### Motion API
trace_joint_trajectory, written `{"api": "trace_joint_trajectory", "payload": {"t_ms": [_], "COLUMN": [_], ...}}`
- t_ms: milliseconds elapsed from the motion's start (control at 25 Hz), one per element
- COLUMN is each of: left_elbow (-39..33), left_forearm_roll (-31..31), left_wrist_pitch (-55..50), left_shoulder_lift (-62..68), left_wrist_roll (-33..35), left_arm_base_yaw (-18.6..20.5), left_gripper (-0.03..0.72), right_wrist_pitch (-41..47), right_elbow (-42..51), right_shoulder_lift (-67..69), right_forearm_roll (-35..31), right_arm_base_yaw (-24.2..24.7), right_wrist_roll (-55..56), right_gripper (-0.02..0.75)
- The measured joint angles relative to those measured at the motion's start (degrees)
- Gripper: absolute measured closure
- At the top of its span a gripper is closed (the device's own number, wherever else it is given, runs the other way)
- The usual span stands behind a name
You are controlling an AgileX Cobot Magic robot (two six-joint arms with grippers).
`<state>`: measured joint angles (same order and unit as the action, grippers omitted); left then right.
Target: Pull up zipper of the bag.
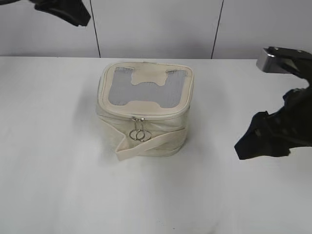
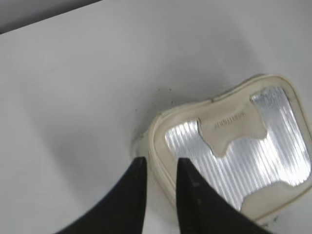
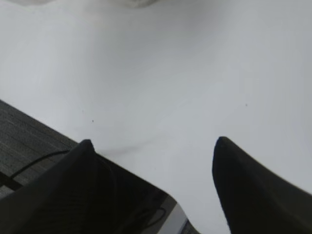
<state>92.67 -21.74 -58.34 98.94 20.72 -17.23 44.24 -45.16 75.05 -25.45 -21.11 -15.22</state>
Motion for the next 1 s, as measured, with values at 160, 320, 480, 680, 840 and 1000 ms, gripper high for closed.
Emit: {"api": "trace_joint_trajectory", "payload": {"t_ms": [160, 320, 480, 680, 840, 1000], "left_elbow": [-18.2, -34.0, -44.1, -52.2, -55.0, -56.9], "left_forearm_roll": [4.4, 9.2, 14.3, 17.8, 18.0, 18.4], "left_wrist_pitch": [5.5, 8.6, 7.3, -3.9, -10.9, -11.7], "left_shoulder_lift": [-17.6, -39.3, -62.8, -82.8, -93.0, -98.6], "left_wrist_roll": [-4.4, -10.2, -15.5, -18.8, -19.5, -22.4], "left_arm_base_yaw": [0.0, 0.0, 0.0, 0.0, 0.0, 0.0], "left_gripper": [0.528, 0.528, 0.528, 0.438, 0.278, 0.229], "right_wrist_pitch": [7.5, 12.2, 14.4, 16.2, 17.9, 18.7], "right_elbow": [0.1, 2.7, 7.8, 12.3, 13.9, 14.6], "right_shoulder_lift": [-7.1, -17.8, -32.0, -47.2, -57.3, -64.2], "right_forearm_roll": [4.2, 9.2, 13.0, 14.9, 15.7, 19.1], "right_arm_base_yaw": [0.0, 0.0, 0.0, 0.0, 0.0, 0.0], "right_wrist_roll": [2.0, 4.4, 6.3, 8.3, 9.5, 11.7], "right_gripper": [0.157, 0.157, 0.141, 0.094, 0.087, 0.087]}}
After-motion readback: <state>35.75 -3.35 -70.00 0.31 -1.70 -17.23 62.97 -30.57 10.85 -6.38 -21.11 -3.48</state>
